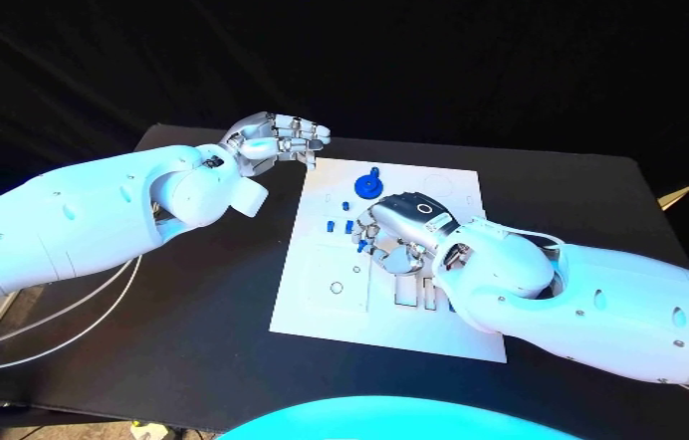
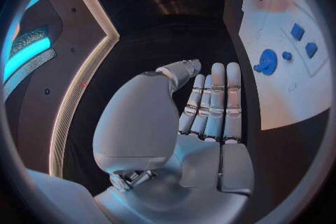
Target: Assemble the parts on the task board
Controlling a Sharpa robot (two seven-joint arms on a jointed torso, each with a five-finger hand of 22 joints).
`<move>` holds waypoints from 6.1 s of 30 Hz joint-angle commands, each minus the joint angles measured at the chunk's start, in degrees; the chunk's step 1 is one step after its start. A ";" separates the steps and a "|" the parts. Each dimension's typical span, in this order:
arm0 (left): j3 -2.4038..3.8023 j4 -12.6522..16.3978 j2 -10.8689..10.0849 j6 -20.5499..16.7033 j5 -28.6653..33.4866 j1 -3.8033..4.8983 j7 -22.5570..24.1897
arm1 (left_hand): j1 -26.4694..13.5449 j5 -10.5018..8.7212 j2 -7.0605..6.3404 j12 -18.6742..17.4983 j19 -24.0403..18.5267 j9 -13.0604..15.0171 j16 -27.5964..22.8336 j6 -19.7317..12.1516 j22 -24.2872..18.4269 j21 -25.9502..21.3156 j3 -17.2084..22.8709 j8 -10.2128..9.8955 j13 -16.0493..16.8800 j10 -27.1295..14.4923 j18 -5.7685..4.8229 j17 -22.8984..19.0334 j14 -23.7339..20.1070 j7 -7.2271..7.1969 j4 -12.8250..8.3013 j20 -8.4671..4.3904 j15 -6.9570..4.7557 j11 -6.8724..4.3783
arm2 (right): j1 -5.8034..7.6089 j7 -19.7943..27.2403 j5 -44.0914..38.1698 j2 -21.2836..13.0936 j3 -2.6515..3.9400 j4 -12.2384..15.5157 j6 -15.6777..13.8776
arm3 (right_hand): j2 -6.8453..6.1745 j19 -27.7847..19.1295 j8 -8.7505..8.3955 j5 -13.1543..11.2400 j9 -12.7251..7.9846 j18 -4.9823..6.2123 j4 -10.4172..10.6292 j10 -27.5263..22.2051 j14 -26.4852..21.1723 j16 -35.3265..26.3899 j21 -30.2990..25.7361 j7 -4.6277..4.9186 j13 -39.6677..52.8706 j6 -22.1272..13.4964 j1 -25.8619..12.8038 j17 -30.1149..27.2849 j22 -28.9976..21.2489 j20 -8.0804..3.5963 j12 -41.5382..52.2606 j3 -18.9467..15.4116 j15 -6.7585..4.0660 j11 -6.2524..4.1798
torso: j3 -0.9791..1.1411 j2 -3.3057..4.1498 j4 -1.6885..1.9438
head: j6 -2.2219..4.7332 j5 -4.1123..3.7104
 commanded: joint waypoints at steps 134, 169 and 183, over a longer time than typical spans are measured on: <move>0.04 -0.84 1.02 0.44 -0.23 0.04 -0.21 | -1.29 0.35 0.72 1.52 -0.36 0.05 0.49 -1.32 -0.80 -1.23 -0.89 1.12 -0.12 -1.75 0.79 -0.29 -0.96 1.54 0.62 0.61 0.48 0.09 | 4.49 -0.85 7.06 -12.61 -0.07 -1.42 12.37 | -4.48 -1.17 -9.56 -2.97 -3.96 2.50 17.27 -22.53 1.69 -2.85 -15.83 -1.81 -6.59 -17.65 9.02 -3.53 -3.13 2.41 3.55 -36.63 3.03 4.22 | 0.23 0.15 -0.07 | 0.70 -3.70; 0.04 -0.72 0.60 0.46 -0.68 0.04 -0.72 | -1.30 0.38 1.01 1.77 -0.27 0.08 0.60 -1.35 -0.94 -1.40 -0.81 1.31 -0.13 -1.91 0.82 -0.32 -1.03 1.53 0.73 0.63 0.48 0.10 | 2.44 -3.87 6.05 -8.85 -0.29 -3.76 6.98 | 1.45 0.92 -5.17 -2.96 -5.02 1.96 14.84 -5.43 2.11 -3.35 -13.88 1.66 -6.71 -4.64 7.24 -4.85 -1.81 0.53 0.14 -14.34 0.87 1.77 | 0.15 0.07 -0.13 | 0.37 -3.42; 0.03 -0.75 0.50 0.52 -0.77 0.04 -0.87 | -1.20 0.40 1.13 1.90 -0.22 0.09 0.65 -1.38 -0.99 -1.45 -0.73 1.40 -0.14 -1.98 0.84 -0.33 -1.07 1.53 0.69 0.61 0.45 0.09 | 2.34 -4.45 4.02 -8.74 -0.28 -3.51 4.39 | 0.44 1.28 -2.26 -2.98 -3.30 1.80 6.99 -0.33 2.33 -2.98 -13.12 0.54 -6.43 -0.55 5.09 -4.17 -1.12 -0.39 -0.76 -6.49 -0.17 0.48 | 0.19 0.09 -0.12 | 0.10 -3.60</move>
